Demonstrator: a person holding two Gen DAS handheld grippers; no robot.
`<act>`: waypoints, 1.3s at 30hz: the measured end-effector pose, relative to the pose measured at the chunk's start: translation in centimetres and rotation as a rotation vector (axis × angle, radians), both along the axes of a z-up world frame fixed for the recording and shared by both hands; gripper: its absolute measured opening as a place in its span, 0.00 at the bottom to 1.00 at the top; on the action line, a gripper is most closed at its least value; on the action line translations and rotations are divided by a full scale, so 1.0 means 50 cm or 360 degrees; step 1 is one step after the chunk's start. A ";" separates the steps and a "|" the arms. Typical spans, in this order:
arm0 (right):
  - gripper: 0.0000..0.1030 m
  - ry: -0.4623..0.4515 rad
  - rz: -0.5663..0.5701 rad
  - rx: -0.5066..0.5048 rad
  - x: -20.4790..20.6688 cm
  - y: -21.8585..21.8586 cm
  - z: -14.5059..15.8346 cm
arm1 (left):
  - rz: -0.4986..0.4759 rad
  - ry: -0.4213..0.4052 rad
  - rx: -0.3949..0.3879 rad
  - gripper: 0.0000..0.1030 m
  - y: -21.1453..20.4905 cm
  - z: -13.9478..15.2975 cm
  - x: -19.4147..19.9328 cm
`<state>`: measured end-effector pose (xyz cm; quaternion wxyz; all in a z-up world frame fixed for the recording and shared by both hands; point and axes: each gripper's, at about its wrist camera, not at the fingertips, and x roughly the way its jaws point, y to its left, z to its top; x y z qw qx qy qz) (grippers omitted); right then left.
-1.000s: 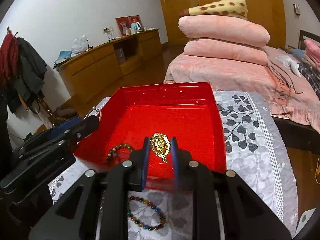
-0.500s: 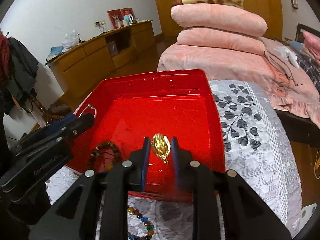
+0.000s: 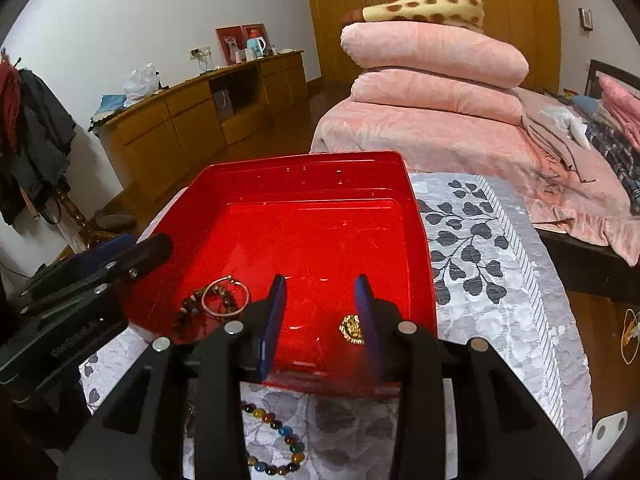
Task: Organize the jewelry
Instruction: 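Lower the silver hoop into the red tin with the left tool while the right tool releases the pendant, then withdraw both tools from the red tin back toward the jewelry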
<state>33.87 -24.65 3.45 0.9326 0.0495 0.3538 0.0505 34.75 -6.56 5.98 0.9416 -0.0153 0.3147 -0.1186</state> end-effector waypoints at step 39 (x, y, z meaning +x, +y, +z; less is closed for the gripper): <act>0.37 0.0178 0.0098 -0.0155 -0.382 0.038 -0.107 | 0.0051 0.0167 0.0141 0.51 0.077 -0.128 -0.337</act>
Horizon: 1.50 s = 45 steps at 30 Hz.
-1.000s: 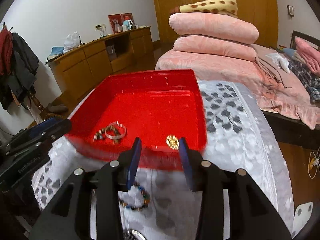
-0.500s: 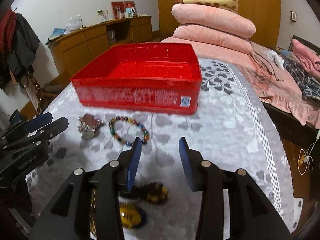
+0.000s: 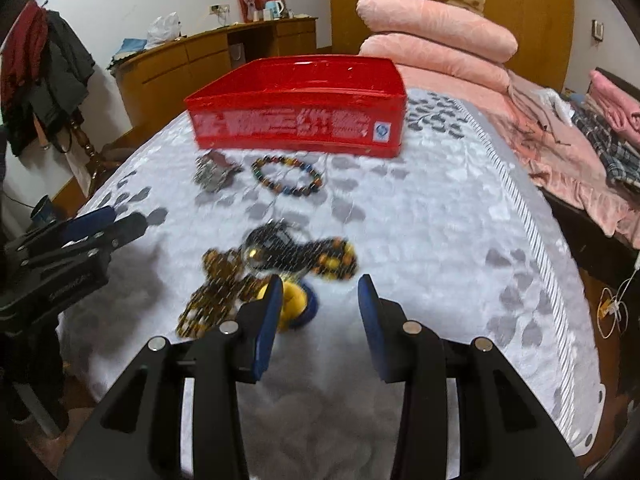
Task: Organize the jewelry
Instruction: 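Withdraw both tools from the red tin back toward the jewelry, then grasp the amber bead strand beside the yellow medallion with the right tool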
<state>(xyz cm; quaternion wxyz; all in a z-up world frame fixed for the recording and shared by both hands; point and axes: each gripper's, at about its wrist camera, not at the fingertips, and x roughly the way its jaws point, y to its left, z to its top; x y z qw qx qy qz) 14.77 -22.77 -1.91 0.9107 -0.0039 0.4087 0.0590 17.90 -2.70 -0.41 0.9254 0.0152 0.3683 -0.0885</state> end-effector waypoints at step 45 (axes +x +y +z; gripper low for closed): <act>0.21 0.0113 0.0166 0.0028 0.039 0.108 -0.024 | 0.0077 0.0021 -0.0032 0.51 0.062 -0.010 -0.018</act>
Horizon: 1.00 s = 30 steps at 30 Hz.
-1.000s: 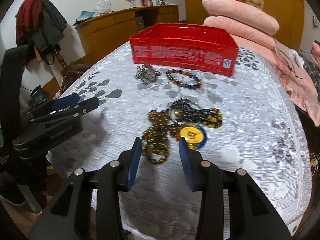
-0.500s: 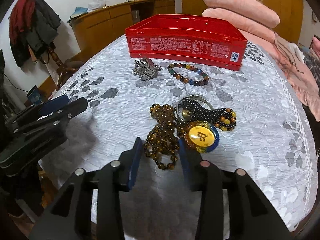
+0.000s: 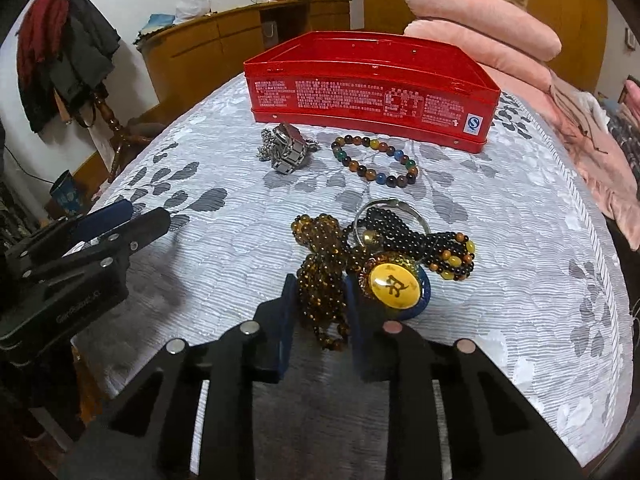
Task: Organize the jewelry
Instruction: 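Grasp the amber bead strand beside the yellow medallion with the right tool, then lift the amber strand toward the red tin with the right tool while the left tool approaches the silver charm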
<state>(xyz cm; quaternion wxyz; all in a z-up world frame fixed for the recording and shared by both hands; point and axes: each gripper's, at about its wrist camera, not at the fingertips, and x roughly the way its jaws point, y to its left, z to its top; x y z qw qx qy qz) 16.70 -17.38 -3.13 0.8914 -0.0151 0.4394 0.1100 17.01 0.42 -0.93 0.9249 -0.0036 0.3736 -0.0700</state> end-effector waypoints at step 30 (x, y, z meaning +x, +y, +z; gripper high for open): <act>0.17 -0.0070 0.0023 0.0075 -0.020 -0.031 0.047 | -0.0045 0.0014 -0.0026 0.51 -0.034 0.004 0.036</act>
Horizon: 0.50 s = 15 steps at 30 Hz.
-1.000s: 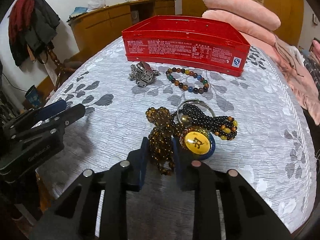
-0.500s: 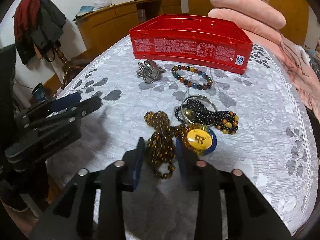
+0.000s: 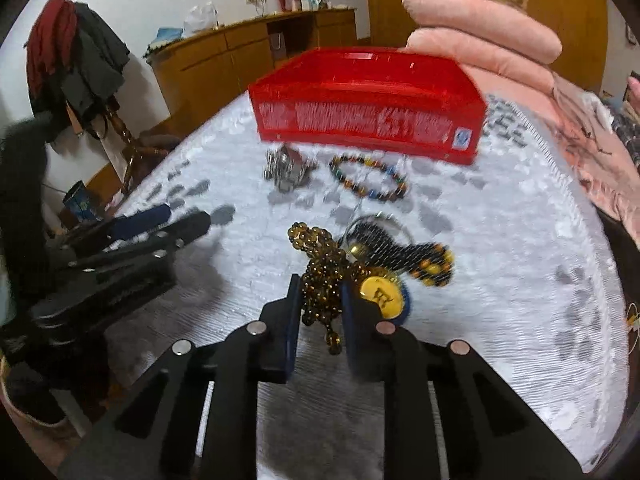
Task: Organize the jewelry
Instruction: 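Lift the amber strand toward the red tin with the right tool while the left tool approaches the silver charm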
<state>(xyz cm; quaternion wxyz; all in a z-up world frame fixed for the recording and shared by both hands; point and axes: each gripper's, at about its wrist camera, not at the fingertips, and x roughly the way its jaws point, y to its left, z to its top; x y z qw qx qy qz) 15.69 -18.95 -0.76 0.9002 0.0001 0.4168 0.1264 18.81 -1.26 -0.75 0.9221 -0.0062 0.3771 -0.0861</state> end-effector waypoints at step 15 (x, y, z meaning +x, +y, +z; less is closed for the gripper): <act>0.17 -0.0134 -0.0248 0.0044 0.062 -0.125 0.053 | -0.0070 0.0038 -0.0024 0.54 -0.072 0.012 0.102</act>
